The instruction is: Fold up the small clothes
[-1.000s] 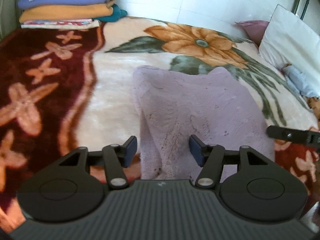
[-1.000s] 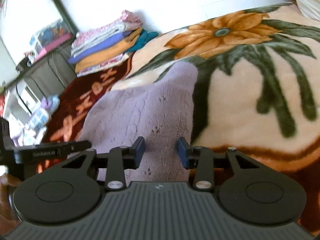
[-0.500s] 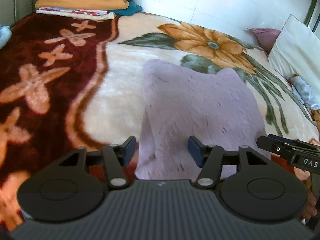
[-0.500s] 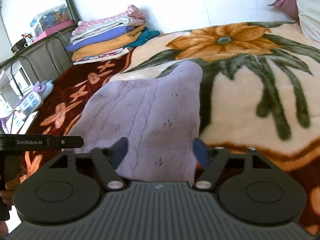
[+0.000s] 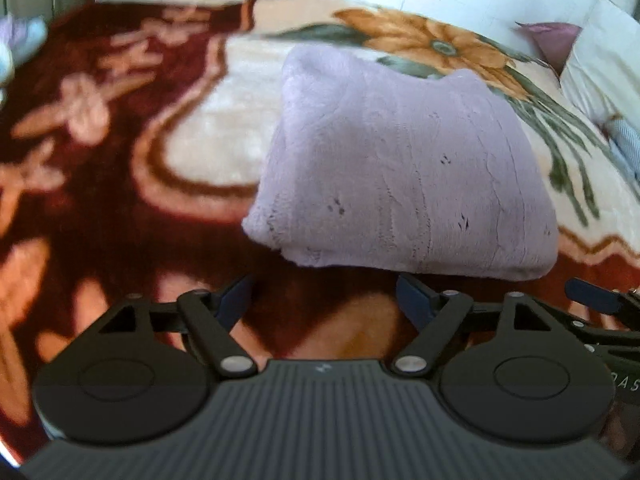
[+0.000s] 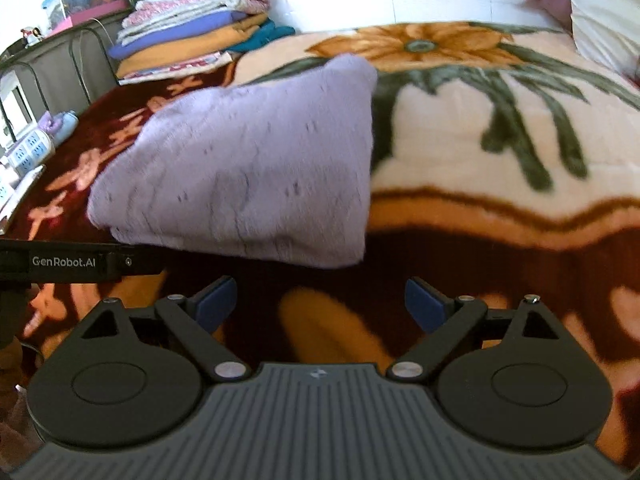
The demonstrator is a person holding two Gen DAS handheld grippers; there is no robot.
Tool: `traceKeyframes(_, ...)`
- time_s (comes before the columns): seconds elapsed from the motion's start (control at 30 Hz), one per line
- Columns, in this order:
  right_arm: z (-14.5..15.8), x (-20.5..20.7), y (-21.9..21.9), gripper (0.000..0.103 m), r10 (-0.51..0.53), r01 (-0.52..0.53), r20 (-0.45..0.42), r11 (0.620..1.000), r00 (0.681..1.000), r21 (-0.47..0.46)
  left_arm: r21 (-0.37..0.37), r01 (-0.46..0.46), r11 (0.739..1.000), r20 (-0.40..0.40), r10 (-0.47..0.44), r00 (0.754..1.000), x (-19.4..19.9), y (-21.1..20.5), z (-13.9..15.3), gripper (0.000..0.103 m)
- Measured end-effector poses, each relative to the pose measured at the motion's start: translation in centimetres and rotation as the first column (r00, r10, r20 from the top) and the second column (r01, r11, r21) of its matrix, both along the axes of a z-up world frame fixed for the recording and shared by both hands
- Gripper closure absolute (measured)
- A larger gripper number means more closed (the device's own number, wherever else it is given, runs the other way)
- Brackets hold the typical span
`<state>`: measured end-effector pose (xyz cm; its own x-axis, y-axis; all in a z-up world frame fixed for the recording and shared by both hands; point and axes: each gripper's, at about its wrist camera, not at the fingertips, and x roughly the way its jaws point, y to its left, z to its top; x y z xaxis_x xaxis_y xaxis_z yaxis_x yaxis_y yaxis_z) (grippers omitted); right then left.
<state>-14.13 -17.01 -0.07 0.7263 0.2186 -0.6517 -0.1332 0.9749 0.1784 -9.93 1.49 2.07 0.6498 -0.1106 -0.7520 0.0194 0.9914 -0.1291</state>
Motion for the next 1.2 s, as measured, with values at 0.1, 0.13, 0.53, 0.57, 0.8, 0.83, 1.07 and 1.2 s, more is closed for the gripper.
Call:
traceKeyframes(0.1, -0.9, 0.2, 0.1, 0.006, -0.003, 0.003, -0.011, 1.0, 1.0, -0.003, 0.06, 0.005, 0.998, 0.012, -0.006, 1.0, -0.2, -1.2, -0.4, 0.016)
traceKeyframes(0.13, -1.0, 0.3, 0.3, 0.005, 0.003, -0.003, -0.007, 1.0, 1.0, -0.012, 0.074, 0.006, 0.997, 0.014, -0.007, 1.0, -0.2, -1.5, -0.6, 0.014)
traceKeyframes(0.53, -1.2, 0.7, 0.2, 0.002, 0.008, -0.008, -0.006, 1.0, 1.0, -0.012, 0.162, 0.006, 0.987, 0.006, -0.008, 1.0, 0.0, -3.2, -1.4, 0.001)
traceKeyframes(0.57, -1.2, 0.8, 0.3, 0.002, 0.008, -0.008, -0.006, 1.0, 1.0, -0.013, 0.159, 0.005, 0.987, 0.006, -0.006, 1.0, 0.0, -3.1, -1.4, 0.001)
traceKeyframes(0.8, -1.3, 0.7, 0.2, 0.002, 0.009, -0.009, -0.003, 1.0, 1.0, -0.014, 0.167, 0.005, 0.986, 0.009, -0.006, 1.0, 0.0, -3.3, -1.5, 0.001)
traceKeyframes(0.83, -1.3, 0.7, 0.2, 0.002, 0.008, -0.008, -0.003, 1.0, 1.0, -0.015, 0.167, 0.005, 0.986, 0.011, -0.007, 1.0, -0.1, -3.3, -1.5, 0.001)
traceKeyframes(1.07, -1.3, 0.7, 0.3, 0.002, 0.007, -0.007, -0.003, 1.0, 1.0, -0.02, 0.169, -0.006, 0.986, 0.023, 0.002, 1.0, -0.2, -3.3, -1.6, 0.001)
traceKeyframes(1.2, -1.4, 0.6, 0.3, 0.002, 0.008, -0.008, -0.001, 1.0, 1.0, -0.022, 0.184, -0.004, 0.983, 0.027, -0.001, 1.0, -0.3, -3.6, -1.8, 0.001)
